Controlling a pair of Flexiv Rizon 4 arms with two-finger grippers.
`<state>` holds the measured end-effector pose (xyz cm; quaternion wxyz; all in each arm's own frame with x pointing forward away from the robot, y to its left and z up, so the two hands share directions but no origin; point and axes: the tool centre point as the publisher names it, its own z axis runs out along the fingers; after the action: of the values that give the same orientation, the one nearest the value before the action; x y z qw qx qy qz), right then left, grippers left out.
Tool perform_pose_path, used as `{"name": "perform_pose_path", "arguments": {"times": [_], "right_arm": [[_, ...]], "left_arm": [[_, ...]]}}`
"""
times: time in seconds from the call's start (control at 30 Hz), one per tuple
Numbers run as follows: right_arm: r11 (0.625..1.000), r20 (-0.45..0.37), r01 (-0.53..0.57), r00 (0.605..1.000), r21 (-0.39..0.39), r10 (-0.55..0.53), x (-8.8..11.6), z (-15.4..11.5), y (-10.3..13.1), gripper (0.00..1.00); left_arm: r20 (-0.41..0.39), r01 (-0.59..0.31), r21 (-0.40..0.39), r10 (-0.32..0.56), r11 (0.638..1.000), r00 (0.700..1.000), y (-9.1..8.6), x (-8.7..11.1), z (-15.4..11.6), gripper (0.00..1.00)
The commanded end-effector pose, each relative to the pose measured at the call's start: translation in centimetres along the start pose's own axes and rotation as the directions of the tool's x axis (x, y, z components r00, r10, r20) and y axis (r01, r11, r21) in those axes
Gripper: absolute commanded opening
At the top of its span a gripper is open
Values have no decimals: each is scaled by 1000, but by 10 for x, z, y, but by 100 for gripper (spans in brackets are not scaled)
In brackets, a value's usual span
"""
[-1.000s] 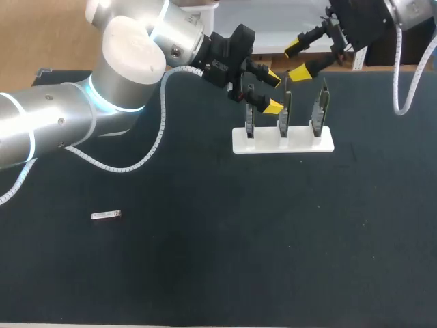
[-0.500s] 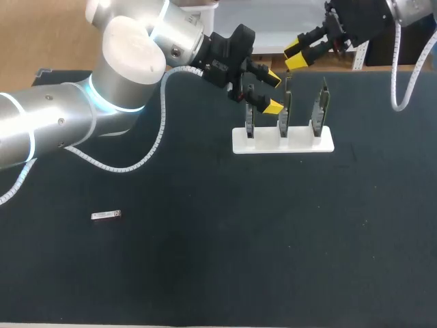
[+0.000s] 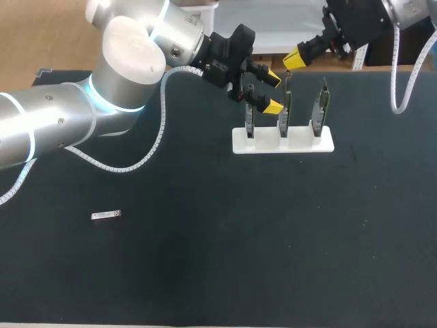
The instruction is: Pick up the optical module with the left hand, and insert it into the network port with the right hand.
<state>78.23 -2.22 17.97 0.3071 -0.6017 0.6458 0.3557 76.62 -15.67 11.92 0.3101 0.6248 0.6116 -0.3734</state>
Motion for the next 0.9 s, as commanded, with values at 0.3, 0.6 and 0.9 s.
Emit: {"name": "perform_pose_path", "arguments": {"times": [0.3,0.6,0.9], "right_arm": [[1000,-31,-20,999,-7,20,10,6,0,0],[999,-45,-45,998,-18,44,21,12,-2,0],[997,-61,-74,996,-30,72,32,17,-4,0]], "left_arm": [[-5,2,3,-2,1000,1000,1,-1,0,100],[-5,2,3,-2,1000,1000,1,-1,0,100],[-5,2,3,-2,1000,1000,1,-1,0,100]]}}
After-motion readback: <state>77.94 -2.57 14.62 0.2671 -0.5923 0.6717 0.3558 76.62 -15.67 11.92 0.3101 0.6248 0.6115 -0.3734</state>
